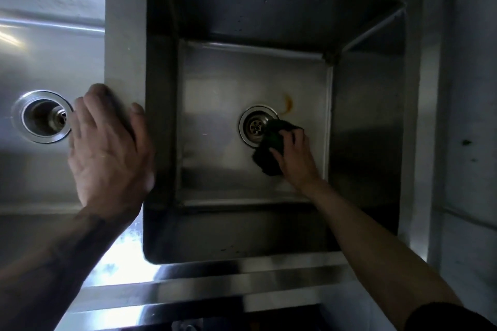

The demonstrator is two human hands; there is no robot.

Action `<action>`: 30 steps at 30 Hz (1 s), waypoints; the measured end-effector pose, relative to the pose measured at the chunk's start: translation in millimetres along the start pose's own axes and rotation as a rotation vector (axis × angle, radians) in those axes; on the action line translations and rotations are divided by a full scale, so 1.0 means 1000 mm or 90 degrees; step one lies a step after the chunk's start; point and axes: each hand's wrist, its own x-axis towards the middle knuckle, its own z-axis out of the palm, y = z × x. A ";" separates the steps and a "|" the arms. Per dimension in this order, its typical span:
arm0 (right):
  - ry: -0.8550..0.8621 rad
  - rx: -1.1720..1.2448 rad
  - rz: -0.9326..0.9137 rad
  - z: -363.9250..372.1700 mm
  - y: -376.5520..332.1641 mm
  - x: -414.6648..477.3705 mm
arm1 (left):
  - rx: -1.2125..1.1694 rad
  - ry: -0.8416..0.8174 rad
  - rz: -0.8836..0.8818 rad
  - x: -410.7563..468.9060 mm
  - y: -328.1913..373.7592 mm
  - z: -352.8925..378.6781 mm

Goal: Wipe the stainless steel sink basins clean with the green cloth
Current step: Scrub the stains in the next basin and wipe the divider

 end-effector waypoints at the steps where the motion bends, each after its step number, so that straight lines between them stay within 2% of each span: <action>1: 0.035 -0.005 0.049 -0.005 0.010 0.005 | -0.005 -0.002 -0.001 0.000 0.000 0.000; 3: 0.128 -0.009 0.206 -0.012 0.019 0.027 | -0.006 0.001 -0.003 -0.001 0.000 0.001; 5: 0.157 0.008 0.316 -0.010 0.006 0.049 | 0.003 0.002 -0.001 -0.001 0.000 0.002; 6: 0.155 0.028 0.302 -0.008 -0.005 0.051 | 0.002 0.001 -0.001 0.000 -0.001 0.002; 8: 0.117 0.027 0.161 0.000 -0.016 0.038 | 0.000 0.002 -0.004 0.000 -0.001 0.002; 10: 0.038 0.013 0.019 -0.002 -0.004 0.018 | 0.002 0.000 -0.001 0.000 -0.002 0.003; 11: 0.019 0.004 0.006 -0.007 0.009 0.015 | 0.000 -0.001 -0.002 0.001 -0.002 0.003; 12: 0.029 -0.008 0.036 -0.013 0.020 0.018 | -0.005 -0.002 -0.006 0.000 -0.002 0.003; 16: 0.165 0.011 0.290 -0.018 0.018 0.066 | -0.004 0.004 -0.011 0.000 -0.001 0.004; 18: 0.138 0.043 0.248 -0.012 -0.007 0.070 | -0.008 0.005 -0.009 0.000 -0.001 0.003; 21: 0.039 -0.005 0.011 -0.009 -0.010 0.046 | -0.007 0.000 -0.005 0.000 -0.002 0.003; 22: 0.026 -0.018 -0.019 -0.012 -0.001 0.043 | -0.004 -0.003 -0.004 0.001 -0.002 0.002; 23: 0.038 -0.027 0.000 -0.015 0.009 0.043 | -0.003 -0.004 -0.003 0.001 -0.002 0.002; 25: 0.112 -0.032 0.118 -0.021 0.016 0.059 | -0.007 0.004 -0.002 0.000 -0.002 0.002; 27: 0.179 -0.001 0.234 -0.023 0.008 0.086 | -0.009 0.011 0.000 0.000 -0.002 0.003; 28: 0.179 0.030 0.261 -0.022 -0.002 0.096 | -0.003 0.014 0.004 0.000 -0.001 0.003; 30: 0.135 0.063 0.184 -0.017 -0.023 0.100 | 0.004 0.019 0.011 0.000 -0.002 0.003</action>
